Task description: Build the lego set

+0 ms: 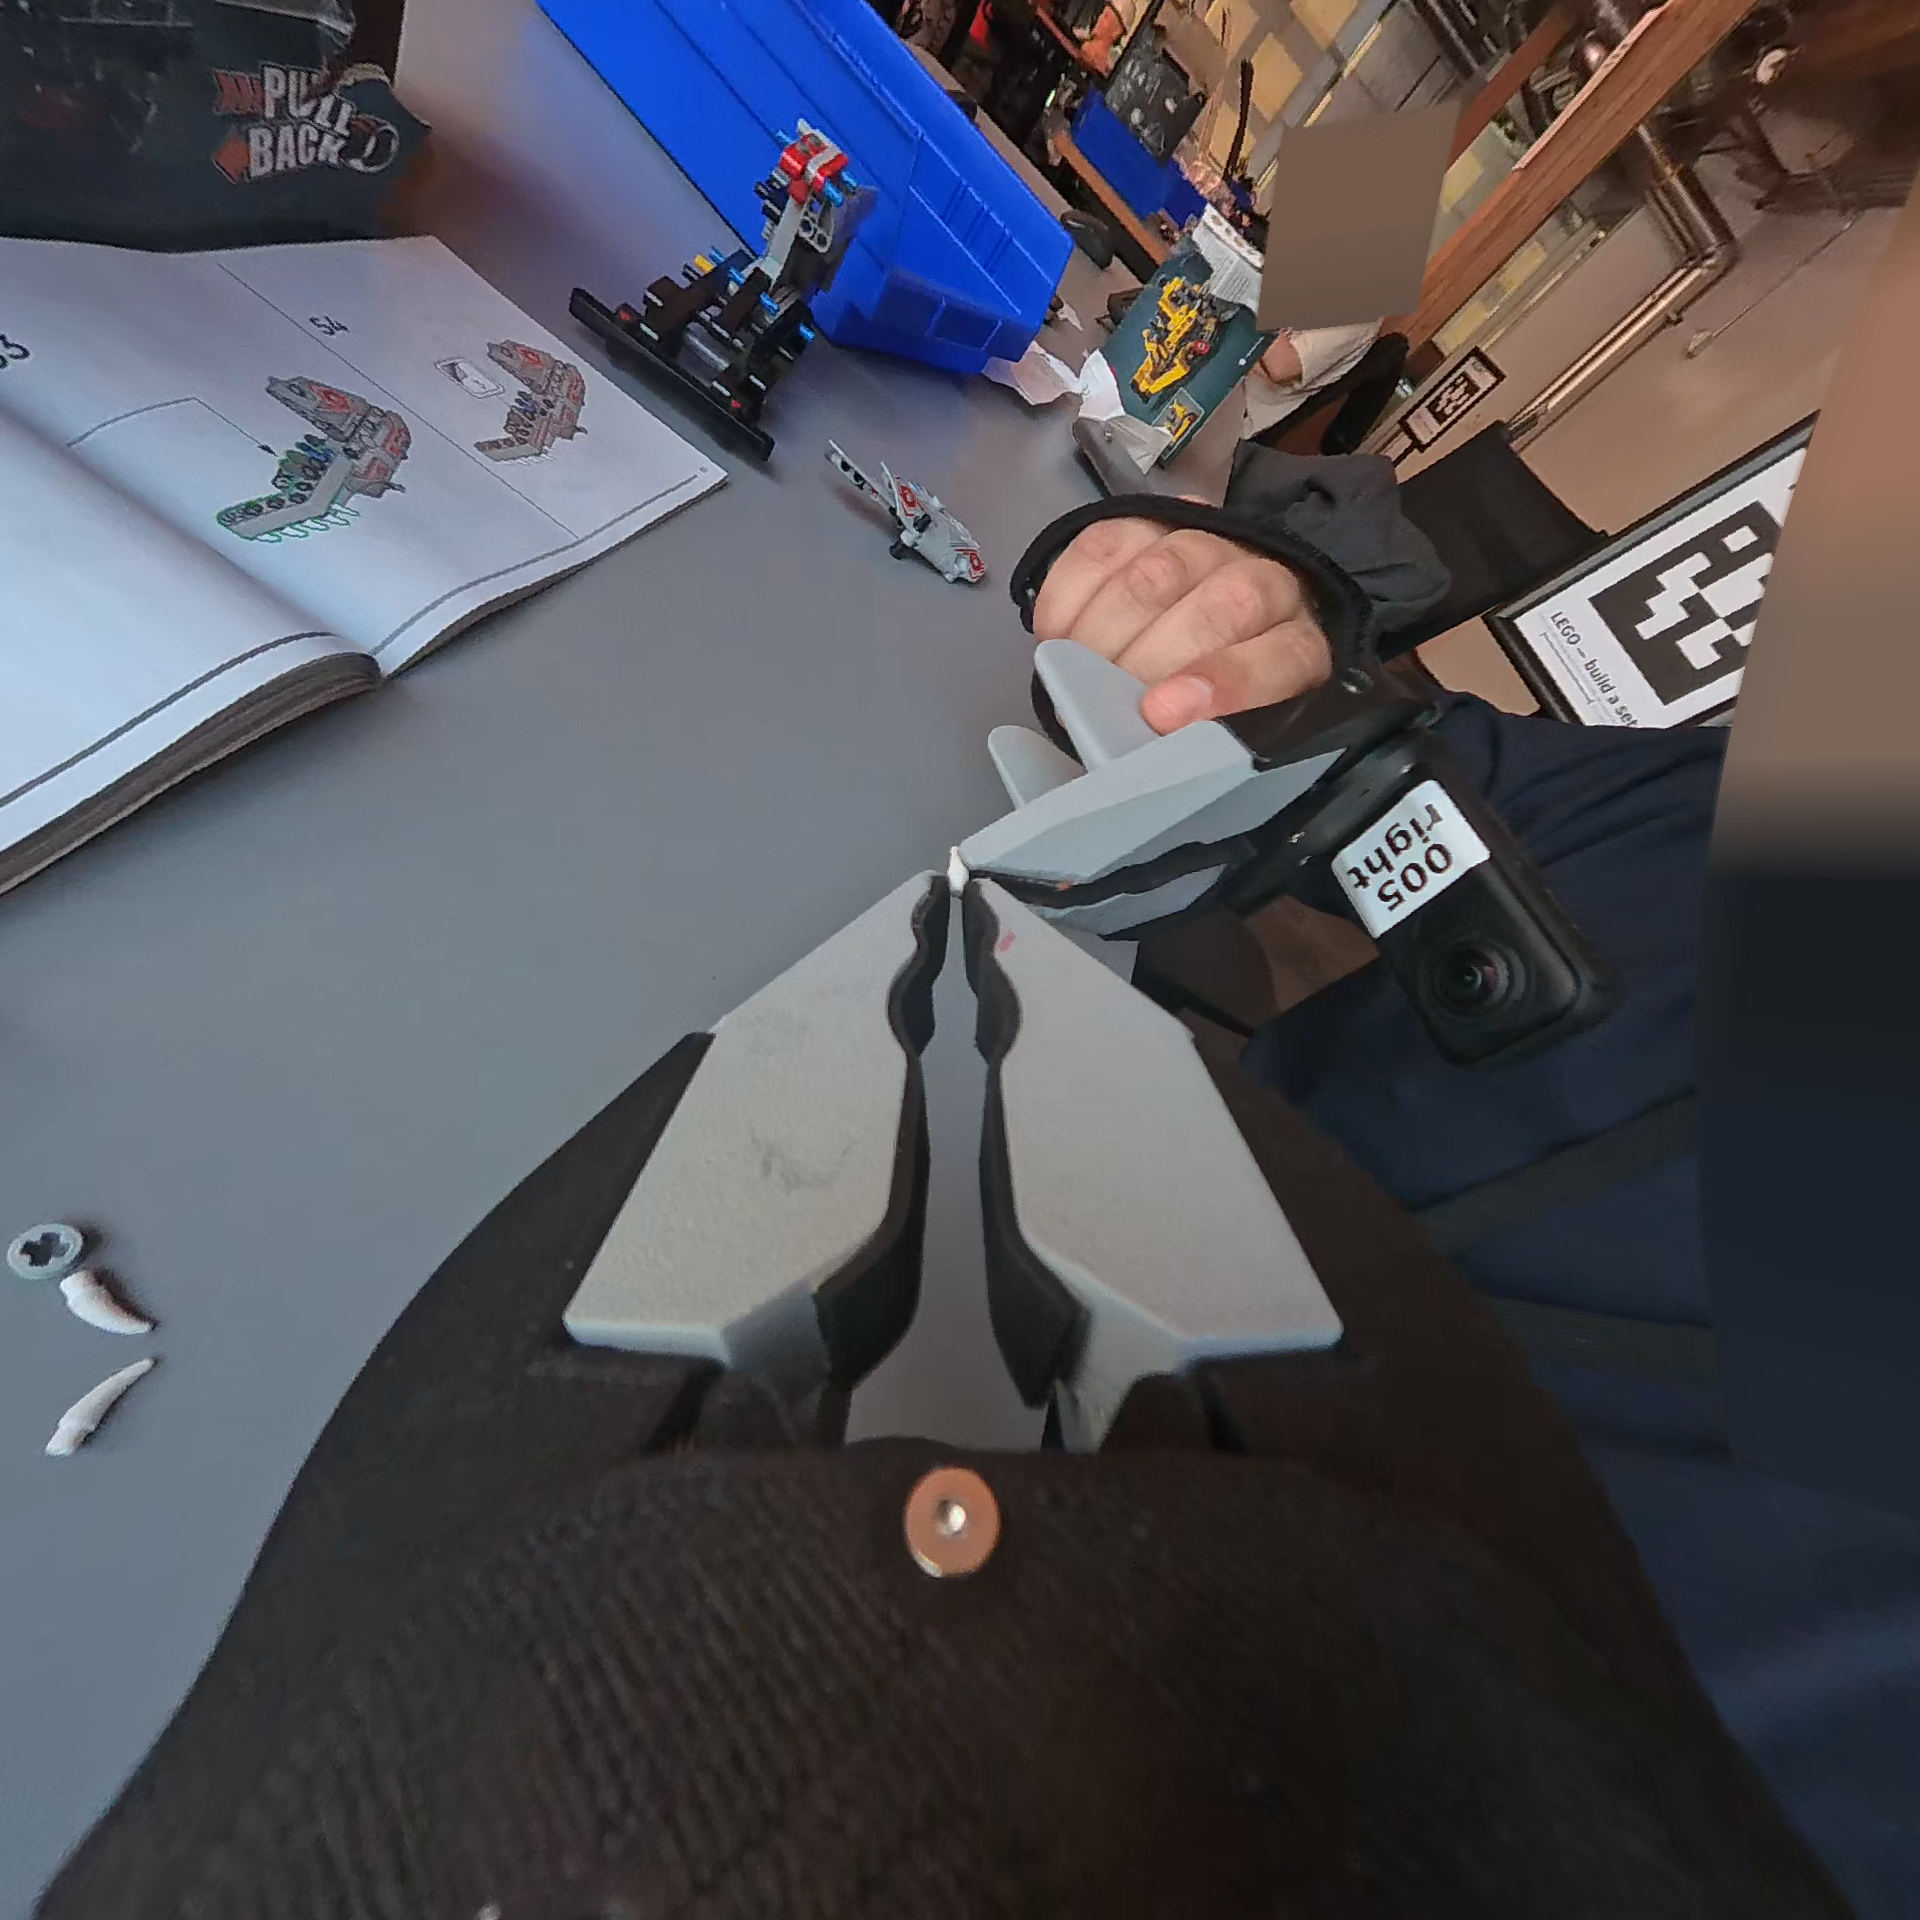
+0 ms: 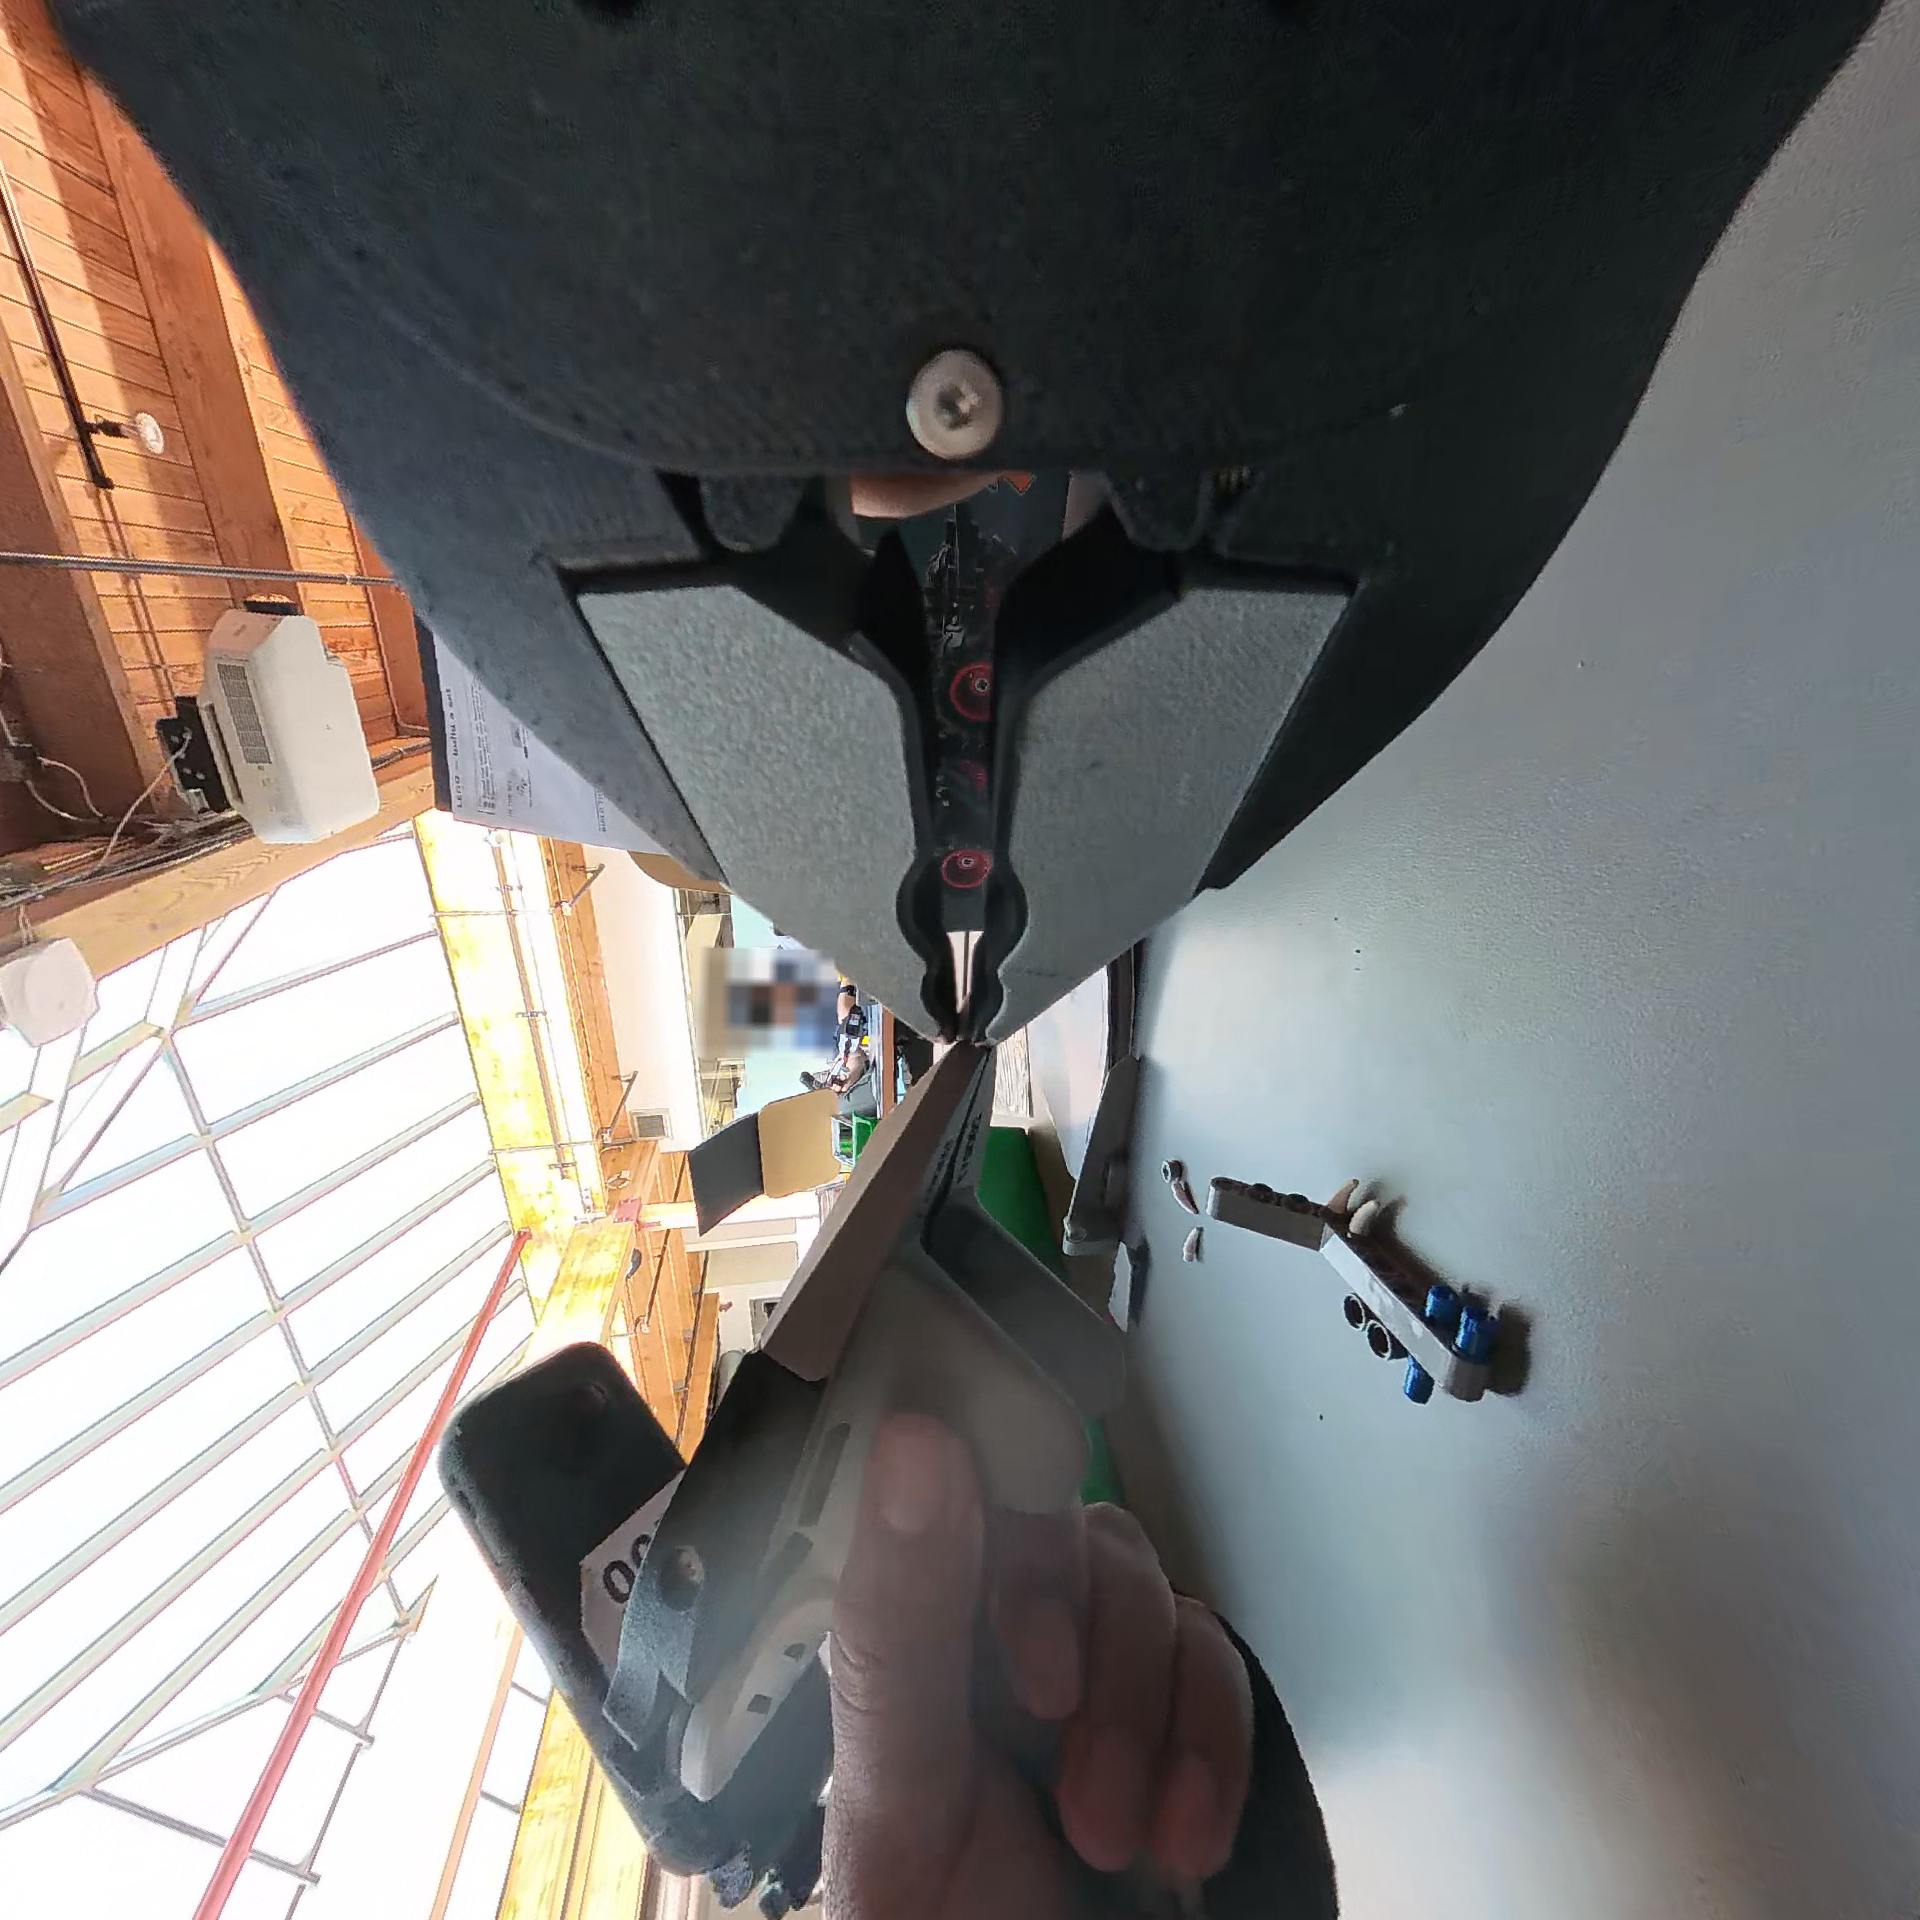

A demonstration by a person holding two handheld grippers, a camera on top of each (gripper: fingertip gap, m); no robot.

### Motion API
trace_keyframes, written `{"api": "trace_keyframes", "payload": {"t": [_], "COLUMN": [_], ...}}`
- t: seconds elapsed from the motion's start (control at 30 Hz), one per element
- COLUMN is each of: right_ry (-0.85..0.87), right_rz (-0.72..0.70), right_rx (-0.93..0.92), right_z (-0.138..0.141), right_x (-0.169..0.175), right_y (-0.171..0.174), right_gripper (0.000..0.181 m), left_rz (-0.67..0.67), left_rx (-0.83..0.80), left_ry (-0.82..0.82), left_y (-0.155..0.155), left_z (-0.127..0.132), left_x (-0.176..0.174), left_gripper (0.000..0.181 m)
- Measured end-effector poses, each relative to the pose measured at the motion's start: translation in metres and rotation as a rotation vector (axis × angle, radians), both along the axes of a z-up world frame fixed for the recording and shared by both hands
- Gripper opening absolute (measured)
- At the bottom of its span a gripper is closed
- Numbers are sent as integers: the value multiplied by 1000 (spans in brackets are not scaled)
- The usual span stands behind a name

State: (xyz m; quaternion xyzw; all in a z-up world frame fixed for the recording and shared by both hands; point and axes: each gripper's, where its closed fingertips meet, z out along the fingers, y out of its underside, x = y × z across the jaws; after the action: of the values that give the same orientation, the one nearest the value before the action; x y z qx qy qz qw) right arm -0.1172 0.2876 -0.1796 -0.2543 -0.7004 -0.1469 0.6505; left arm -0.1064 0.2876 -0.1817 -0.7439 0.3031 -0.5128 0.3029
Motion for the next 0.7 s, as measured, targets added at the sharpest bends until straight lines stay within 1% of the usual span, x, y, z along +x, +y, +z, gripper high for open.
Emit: {"api": "trace_keyframes", "payload": {"t": [0.03,0.3,0.37,0.4,0.47,0.57,0.7], "right_ry": [1,10,4,3,-2,-11,25], "right_rz": [1,4,19,27,54,138,223], "right_rx": [0,-11,-47,-82,-202,-471,-832], "right_z": [0,1,-1,-2,-6,-11,-6], "right_x": [0,1,1,2,2,5,11], "right_y": [0,1,-1,-1,-1,-9,-13], "right_gripper": [0,0,0,4,7,9,10], "left_rz": [-2,16,18,15,-3,-32,-87], "left_rx": [-3,-5,0,2,7,40,126], "left_ry": [-4,1,16,19,20,51,102], "left_y": [0,2,2,2,-1,-6,-15], "left_z": [0,-3,-5,-5,-4,-5,-7], "left_x": [0,-3,-4,-4,-3,-2,2], "left_gripper": [0,0,0,0,0,0,0]}}
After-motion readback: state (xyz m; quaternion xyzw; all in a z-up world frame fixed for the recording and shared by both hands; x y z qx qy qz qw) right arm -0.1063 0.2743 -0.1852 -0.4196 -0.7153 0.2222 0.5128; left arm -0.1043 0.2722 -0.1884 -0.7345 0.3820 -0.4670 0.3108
